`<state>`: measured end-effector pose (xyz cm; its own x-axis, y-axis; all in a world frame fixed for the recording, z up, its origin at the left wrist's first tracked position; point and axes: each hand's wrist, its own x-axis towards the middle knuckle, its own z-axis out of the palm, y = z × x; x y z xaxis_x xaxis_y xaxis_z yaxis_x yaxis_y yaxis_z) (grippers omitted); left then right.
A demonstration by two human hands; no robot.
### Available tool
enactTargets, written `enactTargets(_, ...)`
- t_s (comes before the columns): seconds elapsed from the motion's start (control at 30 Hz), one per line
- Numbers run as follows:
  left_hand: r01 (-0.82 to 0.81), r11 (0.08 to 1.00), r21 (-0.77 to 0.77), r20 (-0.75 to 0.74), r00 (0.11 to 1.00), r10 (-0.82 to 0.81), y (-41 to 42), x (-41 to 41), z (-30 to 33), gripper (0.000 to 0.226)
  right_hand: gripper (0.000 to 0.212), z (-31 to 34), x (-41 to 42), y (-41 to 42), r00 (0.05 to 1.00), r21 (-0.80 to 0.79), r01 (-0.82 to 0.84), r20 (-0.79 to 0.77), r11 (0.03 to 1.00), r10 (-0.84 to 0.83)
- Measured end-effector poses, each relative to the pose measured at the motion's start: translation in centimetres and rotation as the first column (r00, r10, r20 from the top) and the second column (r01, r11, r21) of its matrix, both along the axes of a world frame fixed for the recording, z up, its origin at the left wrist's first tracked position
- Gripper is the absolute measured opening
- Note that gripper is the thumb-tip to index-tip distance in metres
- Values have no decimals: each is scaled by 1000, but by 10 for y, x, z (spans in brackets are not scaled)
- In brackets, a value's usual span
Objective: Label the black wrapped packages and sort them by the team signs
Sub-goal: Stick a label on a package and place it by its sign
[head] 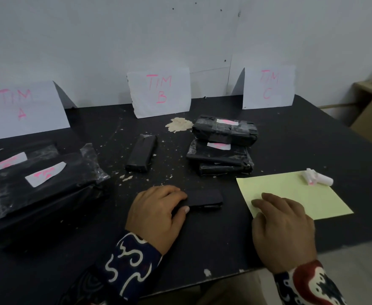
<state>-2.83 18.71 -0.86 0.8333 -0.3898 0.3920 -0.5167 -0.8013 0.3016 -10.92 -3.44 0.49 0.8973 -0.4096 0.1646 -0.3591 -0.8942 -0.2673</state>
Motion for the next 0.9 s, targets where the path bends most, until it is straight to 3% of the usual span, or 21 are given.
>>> enactTargets(0.1, -7, 1000, -19, 13, 1000, 7, -5, -2, 1, 36, 30, -5, -2, -1, 1000, -23, -2, -23, 1000, 1)
enactTargets(0.33, 136, 982, -130, 87, 988, -125, -36, -7, 5, 35, 39, -12, -9, 1, 978, -44, -65, 194, 997, 72)
enactTargets(0.53, 308, 939, -150, 90, 950, -298, -84, -9, 9, 31, 18, -6, -12, -32, 935, 72, -25, 354, 997, -2)
enactTargets(0.67, 399, 909, -119, 64, 917, -394, -121, -8, 7, 29, 18, -6, -6, -71, 919, 113, 98, 371, 989, -134)
enactTargets(0.9, 452, 891, -49, -19, 891, -454, -158, -2, -7, 30, 33, 3, 23, -129, 931, 202, 244, 225, 948, -288)
